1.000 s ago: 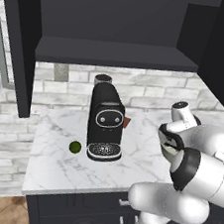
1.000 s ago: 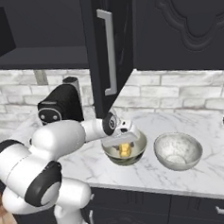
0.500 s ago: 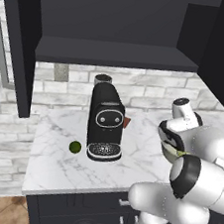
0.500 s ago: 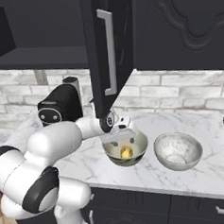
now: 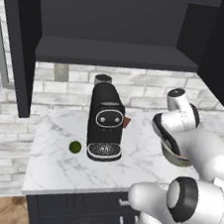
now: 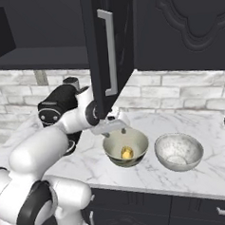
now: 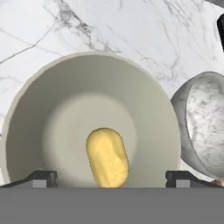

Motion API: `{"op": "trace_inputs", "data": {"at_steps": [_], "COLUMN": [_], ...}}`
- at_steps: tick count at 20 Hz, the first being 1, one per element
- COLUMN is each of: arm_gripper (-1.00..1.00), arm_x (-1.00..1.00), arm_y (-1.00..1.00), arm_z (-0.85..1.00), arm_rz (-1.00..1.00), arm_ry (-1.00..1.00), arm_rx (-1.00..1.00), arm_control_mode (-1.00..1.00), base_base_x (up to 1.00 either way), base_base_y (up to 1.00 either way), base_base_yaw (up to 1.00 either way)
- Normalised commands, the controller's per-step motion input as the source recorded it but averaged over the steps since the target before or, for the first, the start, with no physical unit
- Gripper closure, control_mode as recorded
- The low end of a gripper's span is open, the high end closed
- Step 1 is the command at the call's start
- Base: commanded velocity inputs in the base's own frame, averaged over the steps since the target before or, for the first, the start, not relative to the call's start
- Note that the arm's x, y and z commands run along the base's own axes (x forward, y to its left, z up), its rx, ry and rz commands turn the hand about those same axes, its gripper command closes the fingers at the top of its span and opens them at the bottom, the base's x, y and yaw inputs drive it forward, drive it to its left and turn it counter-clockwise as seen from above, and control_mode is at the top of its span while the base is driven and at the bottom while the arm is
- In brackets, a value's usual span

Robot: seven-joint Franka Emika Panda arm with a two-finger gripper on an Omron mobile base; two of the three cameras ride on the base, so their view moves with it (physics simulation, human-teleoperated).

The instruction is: Pick both bowls and place them on the counter. Then place the lime in one bowl and place the potato in the other bowl.

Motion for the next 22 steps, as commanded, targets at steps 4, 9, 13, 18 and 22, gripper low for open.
{"op": "trace_inputs", "data": {"at_steps": [4,9,13,18,22], "arm_gripper": [-1.0,-1.0,-1.0,-1.0,-1.0], "arm_x": [-0.13,-0.1,-0.09,-0.07,-0.02], "arm_y": [0.74,0.89,0.88,0.9,0.85], "arm_z": [0.15,0.0,0.0,0.0,-0.06], "arm_rz": [0.01,0.05,0.08,0.07,0.05], "arm_ry": [-0.04,-0.01,0.0,0.0,0.0], "arm_rx": [0.0,0.0,0.0,0.0,0.0], "arm_control_mode": [-1.0,-1.0,-1.0,-1.0,-1.0], "base_base_x": [0.0,0.0,0.0,0.0,0.0], "base_base_y": [0.0,0.0,0.0,0.0,0.0], "base_base_yaw": [0.0,0.0,0.0,0.0,0.0]}}
